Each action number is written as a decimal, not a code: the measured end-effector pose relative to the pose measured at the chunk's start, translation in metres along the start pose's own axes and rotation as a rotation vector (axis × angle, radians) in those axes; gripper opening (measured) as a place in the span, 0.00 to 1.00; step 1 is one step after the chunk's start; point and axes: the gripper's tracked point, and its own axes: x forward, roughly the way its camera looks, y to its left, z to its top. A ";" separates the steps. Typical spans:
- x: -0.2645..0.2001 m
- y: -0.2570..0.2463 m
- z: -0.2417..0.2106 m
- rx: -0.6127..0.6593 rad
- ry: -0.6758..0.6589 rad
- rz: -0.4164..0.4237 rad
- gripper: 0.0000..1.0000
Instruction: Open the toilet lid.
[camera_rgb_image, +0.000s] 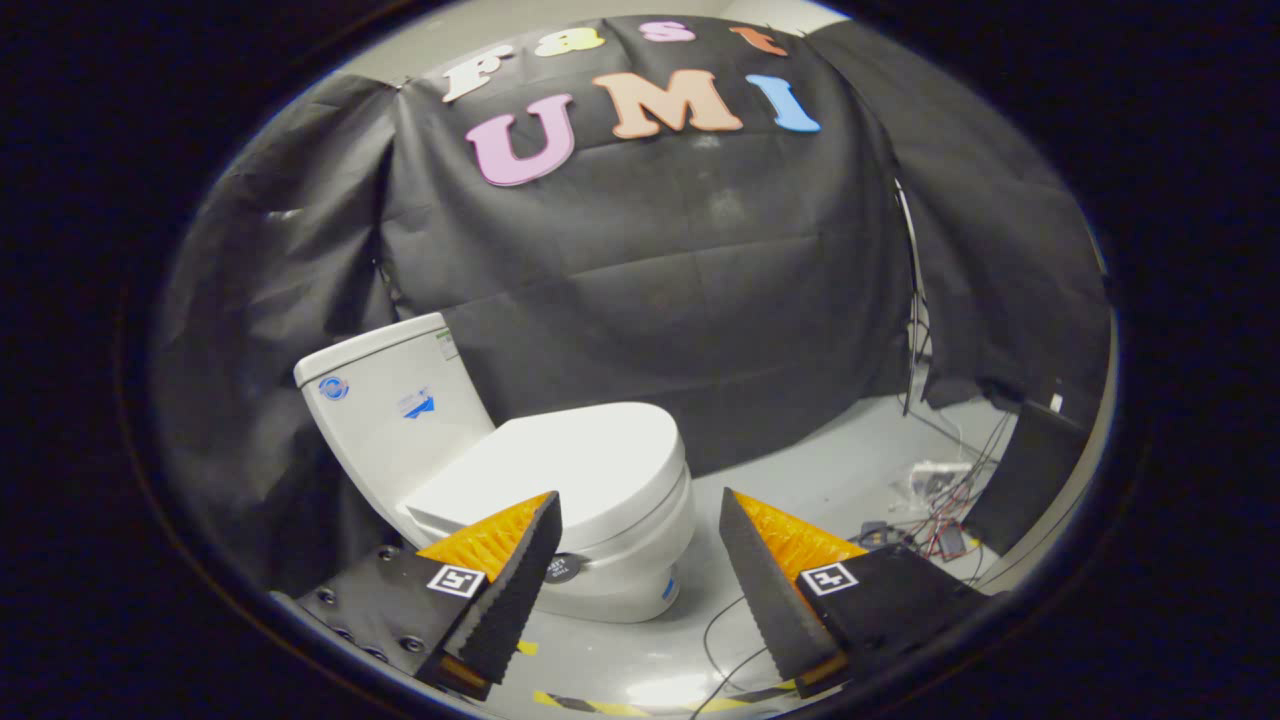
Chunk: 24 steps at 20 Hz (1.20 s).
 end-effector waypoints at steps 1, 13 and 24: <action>0.003 -0.001 -0.008 0.034 0.034 -0.003 0.99; 0.038 0.041 -0.110 0.532 0.428 0.102 0.98; 0.085 0.097 -0.138 0.875 0.483 0.136 0.78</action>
